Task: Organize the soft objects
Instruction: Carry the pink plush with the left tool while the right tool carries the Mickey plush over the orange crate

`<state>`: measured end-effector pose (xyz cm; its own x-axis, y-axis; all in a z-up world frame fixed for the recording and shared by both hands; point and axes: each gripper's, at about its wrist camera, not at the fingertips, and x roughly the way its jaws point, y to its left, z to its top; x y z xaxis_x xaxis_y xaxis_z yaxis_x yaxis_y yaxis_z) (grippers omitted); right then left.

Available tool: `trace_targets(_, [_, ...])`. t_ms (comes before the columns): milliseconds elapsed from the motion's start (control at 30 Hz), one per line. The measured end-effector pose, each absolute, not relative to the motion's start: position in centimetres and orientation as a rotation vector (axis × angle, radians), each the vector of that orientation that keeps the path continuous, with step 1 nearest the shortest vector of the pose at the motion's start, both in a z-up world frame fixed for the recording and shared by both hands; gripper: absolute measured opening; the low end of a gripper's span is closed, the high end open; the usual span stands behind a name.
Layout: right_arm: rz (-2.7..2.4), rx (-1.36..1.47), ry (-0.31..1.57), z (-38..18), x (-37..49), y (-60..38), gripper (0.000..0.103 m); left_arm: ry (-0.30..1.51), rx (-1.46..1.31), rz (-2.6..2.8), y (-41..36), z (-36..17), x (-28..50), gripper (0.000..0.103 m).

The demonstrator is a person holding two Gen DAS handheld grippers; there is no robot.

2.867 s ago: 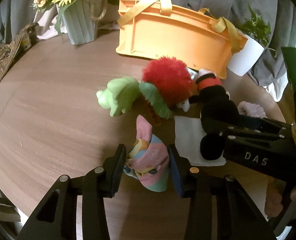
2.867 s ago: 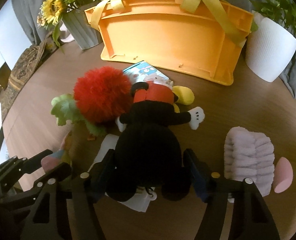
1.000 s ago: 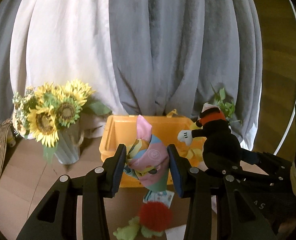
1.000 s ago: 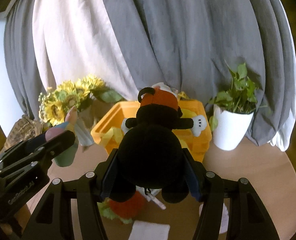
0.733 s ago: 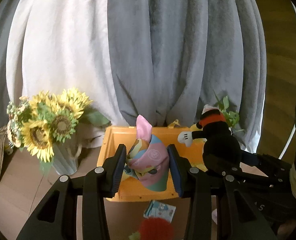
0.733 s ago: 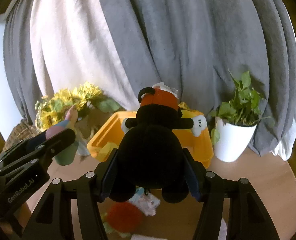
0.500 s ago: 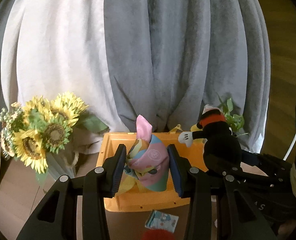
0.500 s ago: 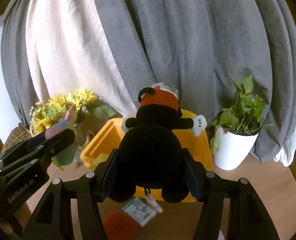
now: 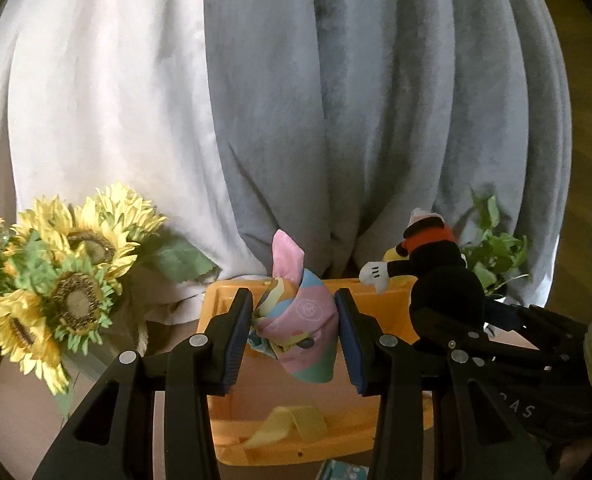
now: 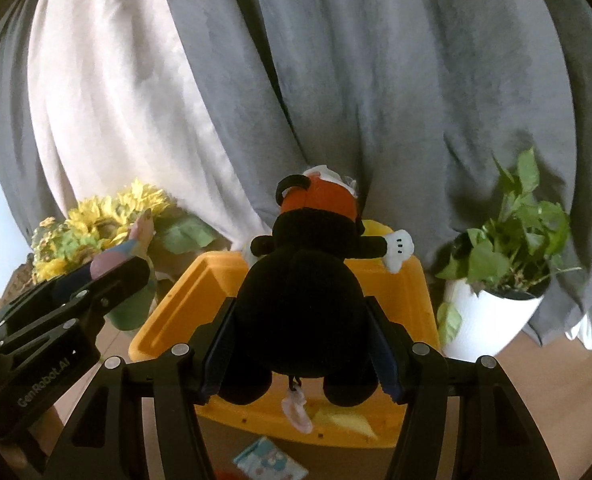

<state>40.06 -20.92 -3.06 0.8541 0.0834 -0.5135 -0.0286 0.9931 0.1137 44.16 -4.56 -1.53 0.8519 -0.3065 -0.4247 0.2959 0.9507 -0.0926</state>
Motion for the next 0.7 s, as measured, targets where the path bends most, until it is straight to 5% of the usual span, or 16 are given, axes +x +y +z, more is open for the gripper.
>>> trace_targets(700, [0.037,0.134,0.777,-10.2,48.2,-21.7,0.062,0.635,0.019,-0.309,-6.2,-8.1,51.0,0.042])
